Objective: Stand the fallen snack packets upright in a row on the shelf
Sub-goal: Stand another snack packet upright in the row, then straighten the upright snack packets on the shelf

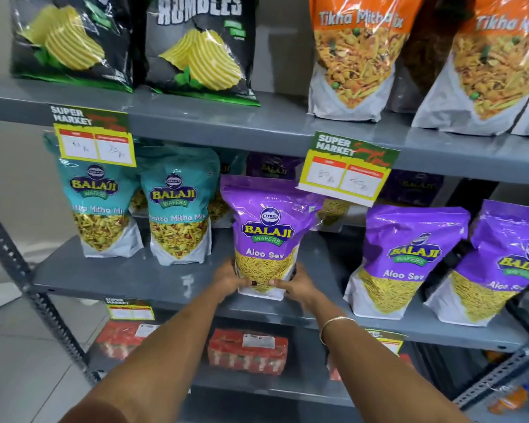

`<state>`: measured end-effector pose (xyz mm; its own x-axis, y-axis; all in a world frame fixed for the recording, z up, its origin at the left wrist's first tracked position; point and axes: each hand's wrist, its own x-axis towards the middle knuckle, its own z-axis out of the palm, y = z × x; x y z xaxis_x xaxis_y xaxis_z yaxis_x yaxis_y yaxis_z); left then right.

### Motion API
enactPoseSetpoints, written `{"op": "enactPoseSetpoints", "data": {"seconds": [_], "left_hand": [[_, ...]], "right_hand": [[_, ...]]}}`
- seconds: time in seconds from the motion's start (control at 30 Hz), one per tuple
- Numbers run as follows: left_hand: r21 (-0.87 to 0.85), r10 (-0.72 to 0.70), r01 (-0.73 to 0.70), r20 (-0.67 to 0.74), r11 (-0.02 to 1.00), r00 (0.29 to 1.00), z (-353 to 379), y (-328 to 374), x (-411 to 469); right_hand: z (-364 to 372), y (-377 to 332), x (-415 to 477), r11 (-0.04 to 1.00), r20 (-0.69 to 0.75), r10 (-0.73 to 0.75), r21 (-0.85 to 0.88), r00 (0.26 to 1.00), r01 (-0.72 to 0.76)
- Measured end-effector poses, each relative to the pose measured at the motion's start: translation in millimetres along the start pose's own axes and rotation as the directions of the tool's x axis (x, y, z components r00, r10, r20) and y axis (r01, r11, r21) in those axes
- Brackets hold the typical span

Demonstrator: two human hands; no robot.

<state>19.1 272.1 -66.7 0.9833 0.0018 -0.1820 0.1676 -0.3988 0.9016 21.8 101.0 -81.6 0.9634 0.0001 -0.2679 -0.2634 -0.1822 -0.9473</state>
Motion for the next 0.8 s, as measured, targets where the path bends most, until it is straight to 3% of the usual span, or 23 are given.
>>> {"op": "enactPoseSetpoints", "data": {"seconds": [0.17, 0.3, 0.47, 0.6, 0.7, 0.8], "left_hand": [[-0.042, -0.052, 0.053, 0.008, 0.998, 0.999, -18.6, -13.3, 13.8], [0.008, -0.255, 0.256, 0.096, 0.967, 0.962, -24.3, -14.8, 19.4], [0.104, -0.526, 0.519, 0.265, 0.849, 0.808, -6.8, 7.0, 5.7], [0.253, -0.576, 0.519, 0.422, 0.816, 0.7, 33.3, 30.8, -10.0], [0.207, -0.437, 0.386, 0.456, 0.899, 0.775, 81.7, 48.9, -14.1], [0.103, -0.235, 0.212, 0.363, 0.972, 0.902, 132.9, 61.2, -18.9]], "right_hand": [[19.3, -5.4, 8.4, 1.0, -0.005, -0.006, -0.02, 1.0, 0.006], [11.4, -5.5, 3.2, 0.997, 0.043, -0.021, -0.074, 0.999, 0.024], [-14.2, -2.3, -0.5, 0.961, 0.008, 0.112, -0.254, 0.994, -0.106], [-54.2, -2.4, -14.4, 0.879, 0.046, 0.285, -0.411, 0.957, -0.242], [-105.3, 7.7, -30.4, 0.765, 0.066, 0.419, -0.563, 0.906, -0.313], [-160.4, 22.5, -49.7, 0.674, 0.017, 0.508, -0.63, 0.861, -0.385]]}}
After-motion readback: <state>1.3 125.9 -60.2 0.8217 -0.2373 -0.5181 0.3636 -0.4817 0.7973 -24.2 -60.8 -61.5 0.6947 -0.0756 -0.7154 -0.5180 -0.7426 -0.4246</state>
